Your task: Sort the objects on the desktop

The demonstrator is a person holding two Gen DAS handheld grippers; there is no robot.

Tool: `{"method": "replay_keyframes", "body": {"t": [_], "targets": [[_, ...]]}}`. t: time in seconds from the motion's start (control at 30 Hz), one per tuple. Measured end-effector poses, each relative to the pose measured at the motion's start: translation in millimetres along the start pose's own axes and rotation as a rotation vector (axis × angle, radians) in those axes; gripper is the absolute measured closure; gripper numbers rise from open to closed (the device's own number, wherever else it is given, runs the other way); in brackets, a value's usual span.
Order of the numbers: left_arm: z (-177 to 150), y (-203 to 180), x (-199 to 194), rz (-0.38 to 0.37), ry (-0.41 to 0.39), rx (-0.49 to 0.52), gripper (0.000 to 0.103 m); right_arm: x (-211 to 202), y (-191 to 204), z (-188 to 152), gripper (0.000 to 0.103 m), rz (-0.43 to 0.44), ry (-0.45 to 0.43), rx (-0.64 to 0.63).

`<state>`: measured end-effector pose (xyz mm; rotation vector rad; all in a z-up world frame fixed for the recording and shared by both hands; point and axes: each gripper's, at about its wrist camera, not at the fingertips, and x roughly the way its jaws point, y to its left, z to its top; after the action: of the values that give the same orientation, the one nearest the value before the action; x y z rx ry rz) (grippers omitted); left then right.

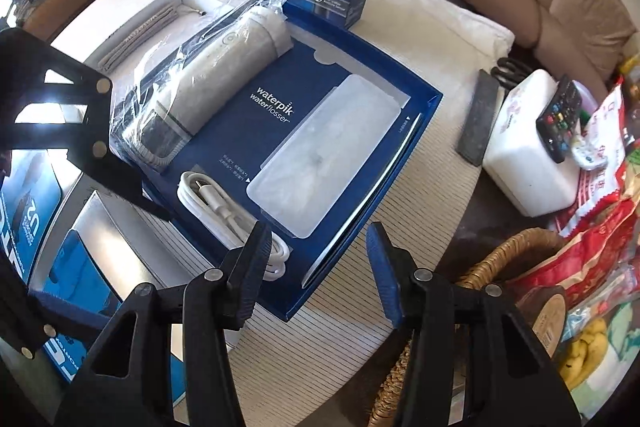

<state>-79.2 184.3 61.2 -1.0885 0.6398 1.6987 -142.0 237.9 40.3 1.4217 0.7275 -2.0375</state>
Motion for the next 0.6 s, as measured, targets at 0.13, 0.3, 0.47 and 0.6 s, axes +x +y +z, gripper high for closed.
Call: {"method": "replay_keyframes", "body": {"t": [0.13, 0.3, 0.47, 0.6], "targets": [[0.4, 8.9, 10.3, 0.003, 0.026, -0.036, 0.027, -4.4, 0.1, -1.2, 0.057, -0.017, -0.018, 0.016], [2.5, 16.6, 5.7, 0.001, 0.001, -0.065, 0.027, -25.3, 5.7, -11.5, 0.056, 0.045, -0.054, 0.01], [4.7, 20.0, 6.4, -0.002, -0.003, -0.081, 0.027, -11.8, 9.6, -12.7, 0.056, -0.029, 0.006, -0.005], [3.9, 22.2, 7.7, -0.023, 0.006, -0.09, 0.027, -10.8, 4.3, -11.0, 0.056, -0.006, -0.013, 0.027]]}}
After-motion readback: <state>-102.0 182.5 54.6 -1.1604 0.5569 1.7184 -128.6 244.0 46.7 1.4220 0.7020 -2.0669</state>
